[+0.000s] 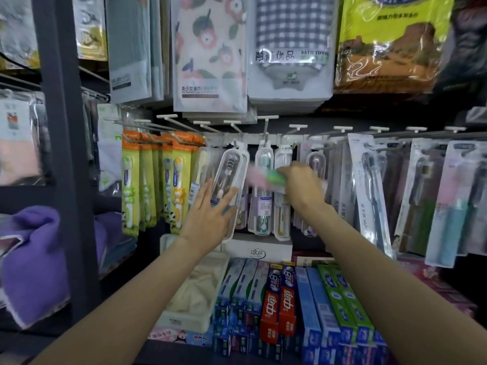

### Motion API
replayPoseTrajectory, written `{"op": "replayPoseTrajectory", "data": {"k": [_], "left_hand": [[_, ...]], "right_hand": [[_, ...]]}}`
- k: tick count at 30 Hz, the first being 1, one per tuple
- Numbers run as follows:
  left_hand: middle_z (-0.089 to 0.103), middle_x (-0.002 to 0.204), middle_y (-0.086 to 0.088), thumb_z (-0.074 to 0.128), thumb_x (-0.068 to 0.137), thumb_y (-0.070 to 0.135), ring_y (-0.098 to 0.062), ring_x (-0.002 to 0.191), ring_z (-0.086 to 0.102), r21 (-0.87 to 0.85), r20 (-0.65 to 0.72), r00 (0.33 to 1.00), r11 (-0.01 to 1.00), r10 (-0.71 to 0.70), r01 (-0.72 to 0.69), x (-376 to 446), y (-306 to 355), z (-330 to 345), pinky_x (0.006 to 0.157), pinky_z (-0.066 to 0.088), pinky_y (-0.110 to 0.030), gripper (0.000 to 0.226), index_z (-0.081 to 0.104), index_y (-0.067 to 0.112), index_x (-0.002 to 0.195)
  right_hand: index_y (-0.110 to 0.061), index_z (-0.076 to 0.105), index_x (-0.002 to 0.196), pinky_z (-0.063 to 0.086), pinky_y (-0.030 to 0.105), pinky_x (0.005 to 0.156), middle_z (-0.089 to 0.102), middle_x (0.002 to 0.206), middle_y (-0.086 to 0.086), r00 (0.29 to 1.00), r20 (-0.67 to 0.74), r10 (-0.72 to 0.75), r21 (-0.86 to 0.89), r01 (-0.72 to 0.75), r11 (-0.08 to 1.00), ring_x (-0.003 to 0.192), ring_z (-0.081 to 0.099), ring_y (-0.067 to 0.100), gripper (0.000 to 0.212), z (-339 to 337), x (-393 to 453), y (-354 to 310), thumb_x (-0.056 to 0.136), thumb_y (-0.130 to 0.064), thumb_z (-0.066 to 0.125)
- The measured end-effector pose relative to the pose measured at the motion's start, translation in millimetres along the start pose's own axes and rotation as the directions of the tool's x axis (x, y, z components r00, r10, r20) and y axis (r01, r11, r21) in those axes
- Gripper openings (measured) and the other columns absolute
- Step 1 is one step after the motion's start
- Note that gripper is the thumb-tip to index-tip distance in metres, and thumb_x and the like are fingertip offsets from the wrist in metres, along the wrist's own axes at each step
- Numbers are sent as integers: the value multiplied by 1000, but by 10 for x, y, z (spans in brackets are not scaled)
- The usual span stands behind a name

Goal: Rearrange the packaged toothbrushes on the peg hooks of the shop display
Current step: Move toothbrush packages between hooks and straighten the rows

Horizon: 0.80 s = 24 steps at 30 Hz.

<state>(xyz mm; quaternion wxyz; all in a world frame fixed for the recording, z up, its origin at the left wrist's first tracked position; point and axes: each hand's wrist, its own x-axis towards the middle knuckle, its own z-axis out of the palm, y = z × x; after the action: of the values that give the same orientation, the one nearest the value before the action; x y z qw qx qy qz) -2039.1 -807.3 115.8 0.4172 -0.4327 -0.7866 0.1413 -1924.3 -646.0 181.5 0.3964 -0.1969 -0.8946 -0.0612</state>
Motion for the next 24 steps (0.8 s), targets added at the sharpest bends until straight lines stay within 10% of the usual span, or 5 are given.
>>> {"op": "replayPoseTrajectory", "data": {"k": [6,12,15,20,24], "left_hand": [[-23,151,-2,23,100,33,-46,139,-6,-44,23,1000,999,12,-11,-39,73,-128,112,-11,-52,48,17,24,147],[26,152,-5,49,92,29,-35,140,19,-327,-48,993,941,-112,91,-115,217,-306,113,11,-48,42,48,23,133],[30,149,-6,37,97,30,-25,136,23,-659,87,963,710,-253,246,-118,425,-442,111,15,-40,43,36,20,139],[61,107,-4,51,94,16,-12,85,55,-940,324,892,-212,-314,266,-21,702,-928,66,44,-19,26,48,11,119],[64,91,0,56,91,13,-12,81,60,-954,219,919,-268,-327,132,101,937,-1359,71,50,-25,12,55,13,103]], "right_hand": [[-5,59,117,52,37,79,61,107,15,987,25,160,94,-162,982,95,58,29,35,-11,-232,-47,85,7,51],[-8,51,125,40,26,73,58,111,12,880,327,345,487,-470,736,97,55,24,37,-102,-712,-18,90,2,43],[-10,52,121,40,25,67,55,91,2,827,463,321,566,-554,611,87,50,16,36,-176,-1005,14,88,1,47],[-14,57,114,45,20,64,53,80,-3,888,404,220,688,-454,566,82,54,14,38,-437,-1372,173,85,9,49],[-19,45,127,44,13,60,53,89,-5,949,262,174,797,-314,516,74,54,6,46,-837,-1487,461,87,-2,58]]}}
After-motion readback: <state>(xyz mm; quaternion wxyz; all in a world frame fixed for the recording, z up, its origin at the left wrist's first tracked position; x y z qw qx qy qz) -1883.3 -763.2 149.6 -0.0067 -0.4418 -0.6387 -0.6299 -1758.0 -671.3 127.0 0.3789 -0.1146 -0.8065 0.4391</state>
